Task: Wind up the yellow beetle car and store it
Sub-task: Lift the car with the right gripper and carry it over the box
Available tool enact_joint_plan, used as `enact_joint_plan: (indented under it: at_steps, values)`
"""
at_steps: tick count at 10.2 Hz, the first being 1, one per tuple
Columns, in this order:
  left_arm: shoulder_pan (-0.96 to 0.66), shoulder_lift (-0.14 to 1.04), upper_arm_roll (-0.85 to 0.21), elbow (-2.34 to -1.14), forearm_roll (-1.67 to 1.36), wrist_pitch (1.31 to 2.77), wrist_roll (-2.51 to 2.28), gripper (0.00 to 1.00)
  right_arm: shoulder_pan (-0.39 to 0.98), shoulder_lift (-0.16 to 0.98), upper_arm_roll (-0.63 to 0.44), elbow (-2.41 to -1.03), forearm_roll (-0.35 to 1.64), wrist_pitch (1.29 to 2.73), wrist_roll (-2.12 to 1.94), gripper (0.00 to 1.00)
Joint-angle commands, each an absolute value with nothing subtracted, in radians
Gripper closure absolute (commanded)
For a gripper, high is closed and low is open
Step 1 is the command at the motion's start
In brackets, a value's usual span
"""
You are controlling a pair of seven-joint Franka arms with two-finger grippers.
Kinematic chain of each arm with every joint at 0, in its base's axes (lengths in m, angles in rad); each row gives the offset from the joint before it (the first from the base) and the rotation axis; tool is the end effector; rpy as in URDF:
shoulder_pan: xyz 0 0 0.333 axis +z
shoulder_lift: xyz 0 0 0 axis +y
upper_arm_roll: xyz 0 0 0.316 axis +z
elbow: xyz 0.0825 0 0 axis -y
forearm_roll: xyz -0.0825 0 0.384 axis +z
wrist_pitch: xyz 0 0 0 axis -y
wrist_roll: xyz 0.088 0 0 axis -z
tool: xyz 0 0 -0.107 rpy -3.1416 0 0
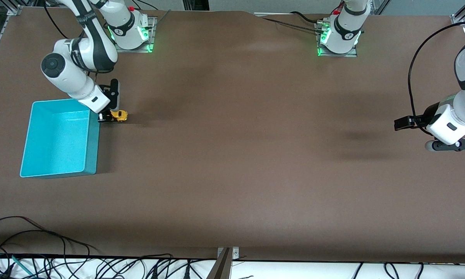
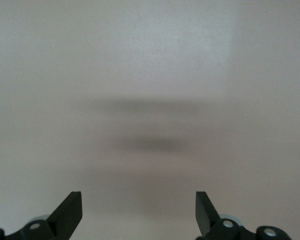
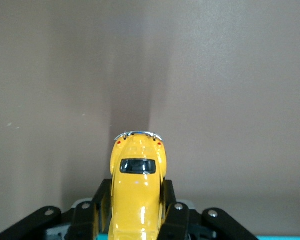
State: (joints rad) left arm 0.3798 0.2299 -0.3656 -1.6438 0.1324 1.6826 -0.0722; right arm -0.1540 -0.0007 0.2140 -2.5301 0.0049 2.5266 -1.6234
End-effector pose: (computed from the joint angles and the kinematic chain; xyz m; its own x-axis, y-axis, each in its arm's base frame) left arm 0.6071 0.0382 0.4726 0.9831 0.0657 -0.1709 0.0565 -0.9967 -0.0579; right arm 0.4573 0.0274 0.2750 -0.1084 0.9941 0.0028 0.9941 0.1084 -0.0027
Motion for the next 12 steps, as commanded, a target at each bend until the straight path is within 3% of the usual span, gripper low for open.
enact_joint_plan:
  at_steps: [1, 6, 10, 12]
  values:
    - [0.383, 0.236, -0.365, -1.605, 0.11, 1.666, -0.046, 0.0, -0.172, -0.103, 0.232, -2.542, 0.009, 2.427, -1.64, 0.8]
    - [0.382, 0.238, -0.365, -1.606, 0.11, 1.663, -0.044, 0.0, -0.205, -0.183, 0.198, -2.527, 0.047, 2.313, -1.834, 0.79]
    - [0.385, 0.236, -0.365, -1.606, 0.11, 1.661, -0.041, 0.0, -0.268, -0.135, 0.111, -2.482, 0.046, 2.313, -2.081, 0.79]
    - [0.385, 0.236, -0.364, -1.606, 0.11, 1.661, -0.041, 0.0, -0.329, -0.05, 0.06, -2.415, 0.044, 2.312, -2.219, 0.79]
